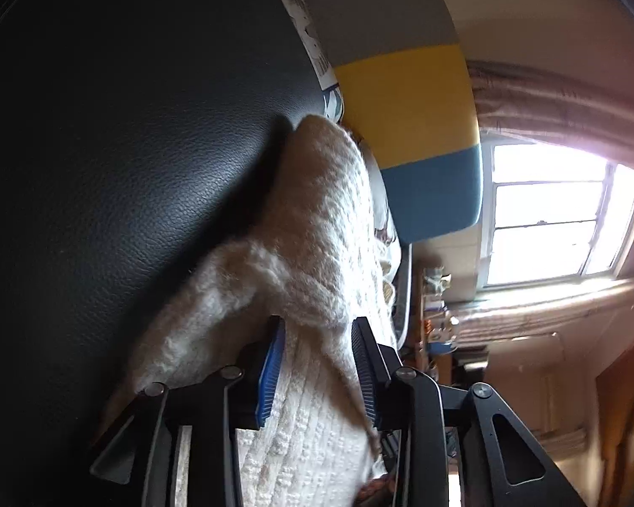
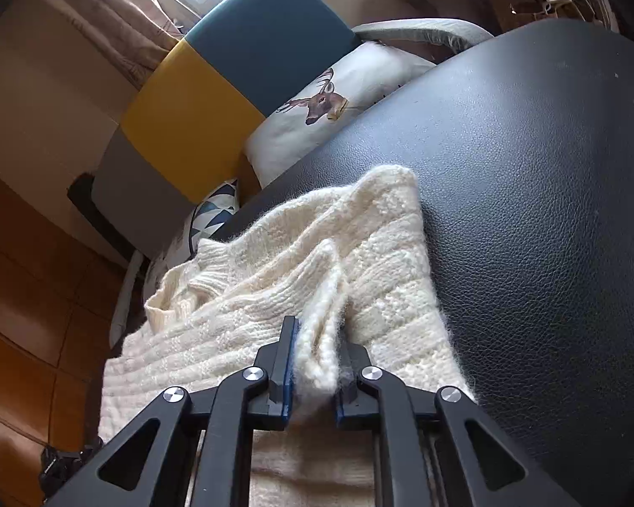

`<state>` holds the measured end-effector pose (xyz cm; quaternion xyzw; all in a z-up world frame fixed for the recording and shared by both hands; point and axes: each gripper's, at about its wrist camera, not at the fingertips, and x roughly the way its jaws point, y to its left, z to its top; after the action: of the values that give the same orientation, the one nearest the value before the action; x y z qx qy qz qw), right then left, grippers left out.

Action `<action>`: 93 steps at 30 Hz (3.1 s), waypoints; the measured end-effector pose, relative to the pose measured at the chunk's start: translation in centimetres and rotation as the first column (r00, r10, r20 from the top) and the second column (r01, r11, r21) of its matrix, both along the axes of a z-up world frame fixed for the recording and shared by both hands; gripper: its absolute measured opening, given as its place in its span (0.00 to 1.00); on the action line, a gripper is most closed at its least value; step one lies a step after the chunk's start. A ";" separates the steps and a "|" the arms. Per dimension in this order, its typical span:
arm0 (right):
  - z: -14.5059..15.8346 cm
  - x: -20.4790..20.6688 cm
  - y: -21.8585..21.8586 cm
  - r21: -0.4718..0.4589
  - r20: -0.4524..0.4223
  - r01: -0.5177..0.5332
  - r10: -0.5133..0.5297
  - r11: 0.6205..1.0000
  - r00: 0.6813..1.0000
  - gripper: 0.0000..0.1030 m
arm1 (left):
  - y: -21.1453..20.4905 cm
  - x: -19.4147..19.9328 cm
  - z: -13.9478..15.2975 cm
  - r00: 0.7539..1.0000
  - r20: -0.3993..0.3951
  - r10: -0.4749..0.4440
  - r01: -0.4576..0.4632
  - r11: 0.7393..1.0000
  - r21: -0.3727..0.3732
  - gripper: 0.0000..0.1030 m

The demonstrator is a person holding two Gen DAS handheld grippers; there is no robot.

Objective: Fold clothes

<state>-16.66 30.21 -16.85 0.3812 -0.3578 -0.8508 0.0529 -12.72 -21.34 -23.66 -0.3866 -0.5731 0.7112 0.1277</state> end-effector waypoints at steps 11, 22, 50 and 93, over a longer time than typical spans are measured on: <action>1.4 -1.3 -2.7 0.144 0.013 -0.131 0.131 0.981 0.991 0.22 | -2.1 -0.2 -0.7 0.993 0.048 0.105 -0.109 0.990 0.091 0.46; 0.6 -0.3 -2.2 0.202 0.031 -0.128 0.125 0.971 0.992 0.12 | -3.8 2.7 -0.3 0.989 0.059 0.133 -0.120 0.975 -0.186 0.12; 9.1 -3.2 -9.0 0.039 -0.100 -0.507 0.509 0.861 0.855 0.48 | 1.8 1.0 5.2 0.904 -0.088 -0.419 0.170 0.541 -0.823 0.53; 6.4 -8.4 -5.2 -0.132 -0.002 -0.497 0.501 0.858 0.865 0.51 | -3.4 -5.7 8.7 0.971 -0.036 -0.236 0.163 0.766 -0.621 0.44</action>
<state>-25.03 25.00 -10.48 0.4703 -0.3013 -0.7771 0.2900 -18.44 -24.69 -14.98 -0.4253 -0.2581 0.8614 0.1022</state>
